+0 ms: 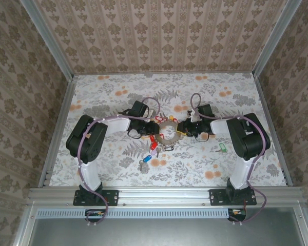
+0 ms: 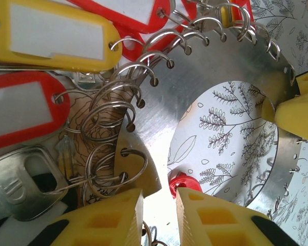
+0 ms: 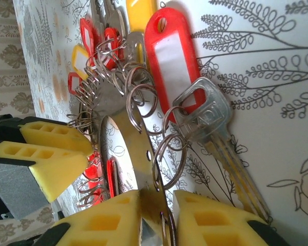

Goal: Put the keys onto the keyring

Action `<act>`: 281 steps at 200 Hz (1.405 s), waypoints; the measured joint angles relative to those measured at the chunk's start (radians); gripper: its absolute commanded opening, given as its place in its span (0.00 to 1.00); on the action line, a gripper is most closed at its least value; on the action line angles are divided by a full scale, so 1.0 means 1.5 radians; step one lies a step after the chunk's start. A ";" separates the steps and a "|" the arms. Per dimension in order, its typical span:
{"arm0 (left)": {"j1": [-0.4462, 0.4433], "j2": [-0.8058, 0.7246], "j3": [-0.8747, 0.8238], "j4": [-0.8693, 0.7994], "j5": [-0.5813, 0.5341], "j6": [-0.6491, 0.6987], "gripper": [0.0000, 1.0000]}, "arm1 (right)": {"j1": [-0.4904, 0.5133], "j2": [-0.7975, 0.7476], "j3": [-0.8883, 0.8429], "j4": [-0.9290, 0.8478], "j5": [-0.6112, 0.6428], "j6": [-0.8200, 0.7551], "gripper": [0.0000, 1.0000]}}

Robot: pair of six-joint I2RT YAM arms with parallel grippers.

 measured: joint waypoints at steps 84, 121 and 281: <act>-0.006 -0.102 -0.014 -0.011 -0.080 -0.007 0.64 | -0.010 -0.126 -0.043 0.005 0.007 0.021 0.06; -0.001 -0.232 -0.034 0.016 -0.129 -0.045 0.91 | -0.010 -0.218 -0.071 0.027 0.035 0.071 0.05; 0.044 -0.242 -0.158 0.496 0.047 -0.420 0.70 | -0.010 -0.424 -0.105 0.125 0.136 0.268 0.00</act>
